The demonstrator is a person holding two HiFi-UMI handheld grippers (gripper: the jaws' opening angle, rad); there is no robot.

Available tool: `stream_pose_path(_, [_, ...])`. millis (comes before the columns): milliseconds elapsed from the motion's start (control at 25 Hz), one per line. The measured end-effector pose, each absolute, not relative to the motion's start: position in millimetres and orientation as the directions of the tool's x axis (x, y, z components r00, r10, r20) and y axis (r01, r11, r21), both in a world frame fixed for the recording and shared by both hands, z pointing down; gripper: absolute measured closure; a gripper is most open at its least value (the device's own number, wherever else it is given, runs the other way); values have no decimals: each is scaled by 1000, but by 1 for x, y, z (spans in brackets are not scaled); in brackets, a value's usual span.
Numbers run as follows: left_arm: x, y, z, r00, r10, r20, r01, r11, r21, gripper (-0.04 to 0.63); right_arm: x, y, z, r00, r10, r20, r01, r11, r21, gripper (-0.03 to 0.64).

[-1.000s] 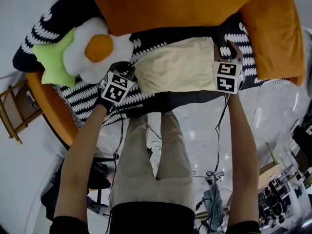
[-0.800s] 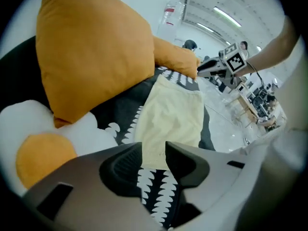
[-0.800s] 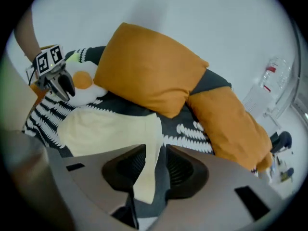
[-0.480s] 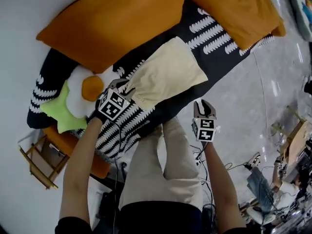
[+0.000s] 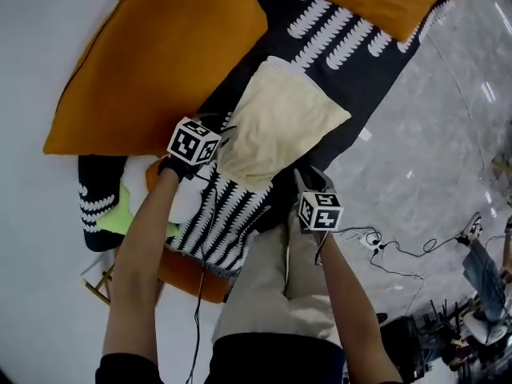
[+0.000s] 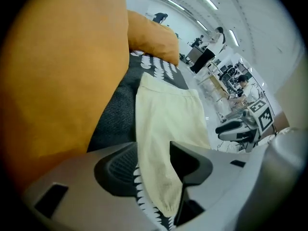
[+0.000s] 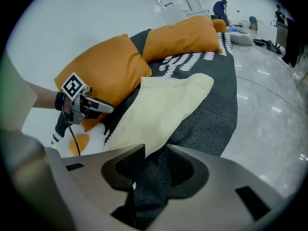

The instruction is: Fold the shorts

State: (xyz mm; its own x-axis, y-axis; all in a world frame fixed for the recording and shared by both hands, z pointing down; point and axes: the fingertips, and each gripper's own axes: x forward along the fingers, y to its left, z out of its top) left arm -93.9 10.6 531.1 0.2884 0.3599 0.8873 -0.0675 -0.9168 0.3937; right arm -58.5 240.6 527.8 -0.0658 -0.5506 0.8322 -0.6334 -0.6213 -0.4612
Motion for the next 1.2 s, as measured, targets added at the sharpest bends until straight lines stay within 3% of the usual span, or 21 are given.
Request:
stream_pose_path(400, [-67,48,586,151,472,869,-38,-875,482,357,-47,219,567,-89,-550,830,-514,-689,-511,459])
stream_pose_path(640, [-67,75,606,99,381,919,32,-924,380,339,-57,194,577,-122,-539,833,-568,-650,-504,477])
stream_pose_path(720, [-67,72,602,110,389,915,14,-921,390,341,-54,193,573,-104,-537,837,-524,-685,-505,427])
stream_pose_path(880, [-58,56,588,137,438,889,-21,-896,444,321,-43,194,566,-69,-608,791,-332,-734,-593,259])
stream_pose_path(1040, [-64,46,594,103,462,881,-60,-881,469,308,-44,194,583,-69,-605,793,-296,-747,-596,262])
stream_pose_path(1200, [-59,51,601,101,430,897,-60,-897,437,301,-39,193,592,-65,-576,815,-321,-761,-564,369])
